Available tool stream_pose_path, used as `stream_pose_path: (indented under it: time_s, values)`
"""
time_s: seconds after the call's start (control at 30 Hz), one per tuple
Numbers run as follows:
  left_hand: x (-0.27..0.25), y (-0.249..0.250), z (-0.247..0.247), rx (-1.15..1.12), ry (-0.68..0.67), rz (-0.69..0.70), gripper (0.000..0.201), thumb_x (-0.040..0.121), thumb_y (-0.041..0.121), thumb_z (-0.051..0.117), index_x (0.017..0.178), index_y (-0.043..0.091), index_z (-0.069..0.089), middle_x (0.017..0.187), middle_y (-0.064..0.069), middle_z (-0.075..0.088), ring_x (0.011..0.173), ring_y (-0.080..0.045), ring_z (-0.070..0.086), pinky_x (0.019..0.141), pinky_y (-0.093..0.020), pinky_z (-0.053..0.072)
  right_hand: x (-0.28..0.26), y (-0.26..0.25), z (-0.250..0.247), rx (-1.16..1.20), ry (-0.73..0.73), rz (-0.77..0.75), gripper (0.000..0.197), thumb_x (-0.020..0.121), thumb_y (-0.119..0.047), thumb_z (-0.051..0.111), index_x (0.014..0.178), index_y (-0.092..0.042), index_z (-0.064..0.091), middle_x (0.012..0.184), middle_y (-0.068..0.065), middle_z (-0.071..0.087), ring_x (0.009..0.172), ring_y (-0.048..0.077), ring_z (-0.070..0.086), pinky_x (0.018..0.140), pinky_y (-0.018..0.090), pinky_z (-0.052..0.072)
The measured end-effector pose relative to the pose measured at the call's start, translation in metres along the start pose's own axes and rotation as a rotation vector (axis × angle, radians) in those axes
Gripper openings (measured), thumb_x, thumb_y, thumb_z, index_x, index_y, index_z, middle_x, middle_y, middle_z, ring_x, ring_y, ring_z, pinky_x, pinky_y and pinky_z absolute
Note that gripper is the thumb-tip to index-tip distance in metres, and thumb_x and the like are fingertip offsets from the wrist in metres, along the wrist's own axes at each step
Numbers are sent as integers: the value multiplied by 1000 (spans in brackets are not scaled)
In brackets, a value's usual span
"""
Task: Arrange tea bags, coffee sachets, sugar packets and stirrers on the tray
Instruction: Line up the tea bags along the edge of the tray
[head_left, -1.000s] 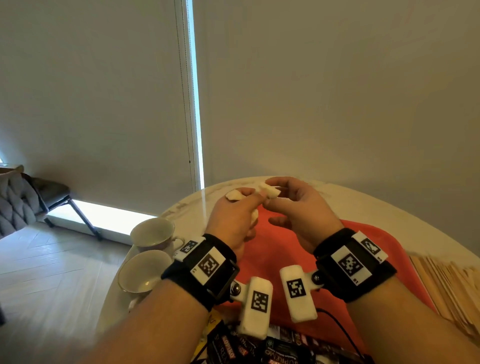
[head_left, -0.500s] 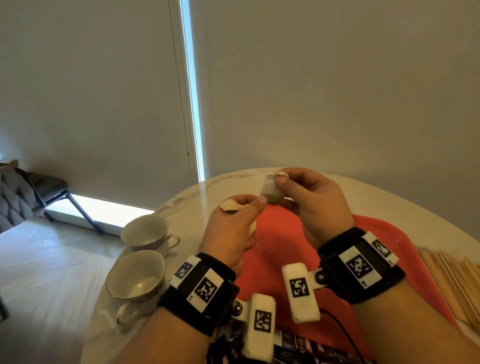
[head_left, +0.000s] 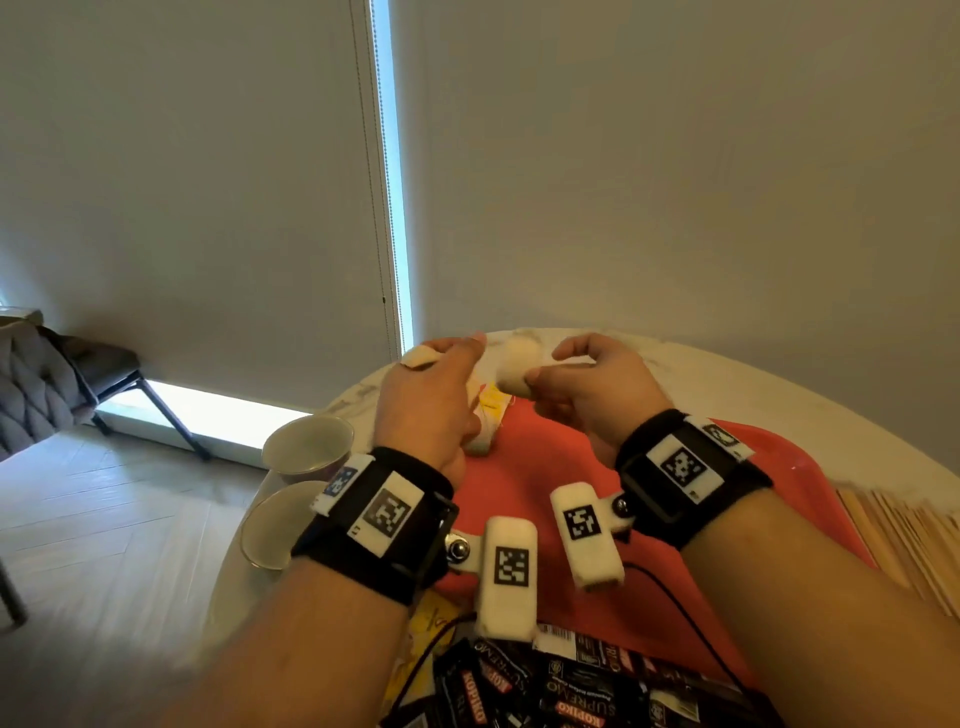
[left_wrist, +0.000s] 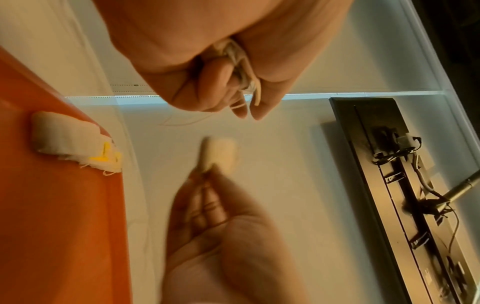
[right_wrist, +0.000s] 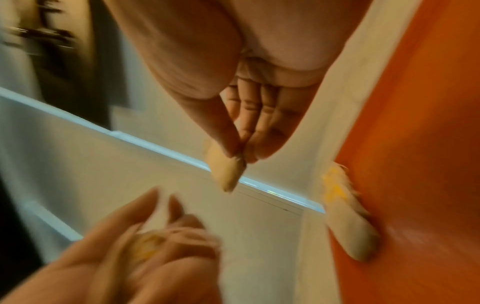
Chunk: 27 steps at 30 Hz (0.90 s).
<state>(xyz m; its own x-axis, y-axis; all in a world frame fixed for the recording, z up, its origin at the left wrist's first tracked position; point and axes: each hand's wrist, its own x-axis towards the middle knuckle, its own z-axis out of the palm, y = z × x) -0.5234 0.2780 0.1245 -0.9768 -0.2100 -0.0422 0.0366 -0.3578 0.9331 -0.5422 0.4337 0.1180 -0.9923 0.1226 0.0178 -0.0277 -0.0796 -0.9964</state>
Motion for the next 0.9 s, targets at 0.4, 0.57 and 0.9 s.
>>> stream_pose_path:
  time_s: [0.4,0.57,0.9]
  values:
    - [2,32,-32,-49,37,-47,10,95,21,73,93,18,64,62,2,51,47,-10,39,41,-23,30,22,48,38,-539,-70,225,18,76,-5,85,68,-14,71,78,13,76,70,25,70,77,41,60]
    - [0,33,-33,-37,24,-58,10,95,21,73,92,17,64,63,1,51,48,-10,39,43,-24,29,22,51,50,-514,-78,304,14,79,2,81,75,-7,71,80,16,74,74,28,72,82,46,63]
    - [-1,26,-32,-9,-19,-115,15,94,20,71,87,16,59,60,0,48,45,-11,37,41,-23,25,15,36,49,-443,-140,432,8,97,-6,64,90,-3,61,77,11,63,68,21,63,65,29,55]
